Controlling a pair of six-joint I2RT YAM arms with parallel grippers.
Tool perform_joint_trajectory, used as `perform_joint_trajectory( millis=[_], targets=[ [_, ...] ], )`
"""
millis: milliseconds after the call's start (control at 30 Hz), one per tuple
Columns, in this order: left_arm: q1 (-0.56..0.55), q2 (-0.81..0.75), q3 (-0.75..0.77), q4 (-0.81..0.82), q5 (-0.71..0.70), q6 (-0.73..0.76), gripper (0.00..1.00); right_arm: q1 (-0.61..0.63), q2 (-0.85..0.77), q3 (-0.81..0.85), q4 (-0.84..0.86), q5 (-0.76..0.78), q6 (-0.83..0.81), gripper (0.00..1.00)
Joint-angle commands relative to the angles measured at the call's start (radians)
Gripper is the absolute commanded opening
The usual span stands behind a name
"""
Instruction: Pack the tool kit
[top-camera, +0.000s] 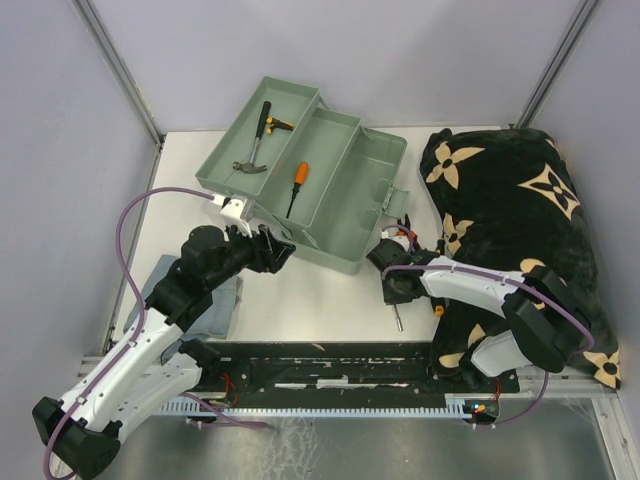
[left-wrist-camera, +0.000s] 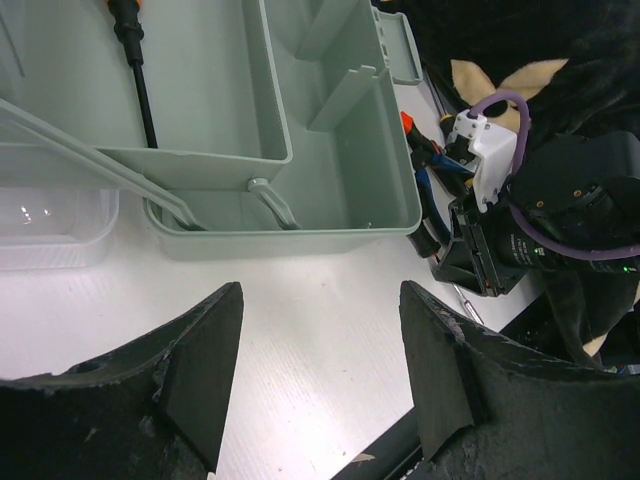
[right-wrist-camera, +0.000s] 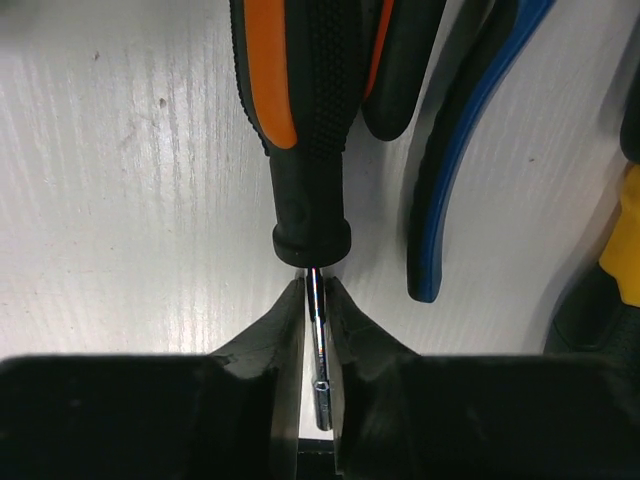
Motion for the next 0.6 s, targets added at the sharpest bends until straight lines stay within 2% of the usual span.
perform_joint_trajectory(
  millis=[0, 300, 567],
  targets=[
    [-0.002, -0.004, -0.009, 0.081, 0.010, -0.068, 0.70, 0.008, -0.012, -0.051, 0.019, 0.037, 0.013, 0.19],
    [-0.002, 0.025, -0.038, 0.149, 0.089, -0.148, 0.70, 0.008, -0.155, -0.159, 0.174, -0.076, 0.042, 0.02],
    [-0.003, 0.033, -0.049, 0.181, 0.100, -0.178, 0.72, 0.009, -0.335, -0.265, 0.302, -0.131, 0.132, 0.02]
  ],
)
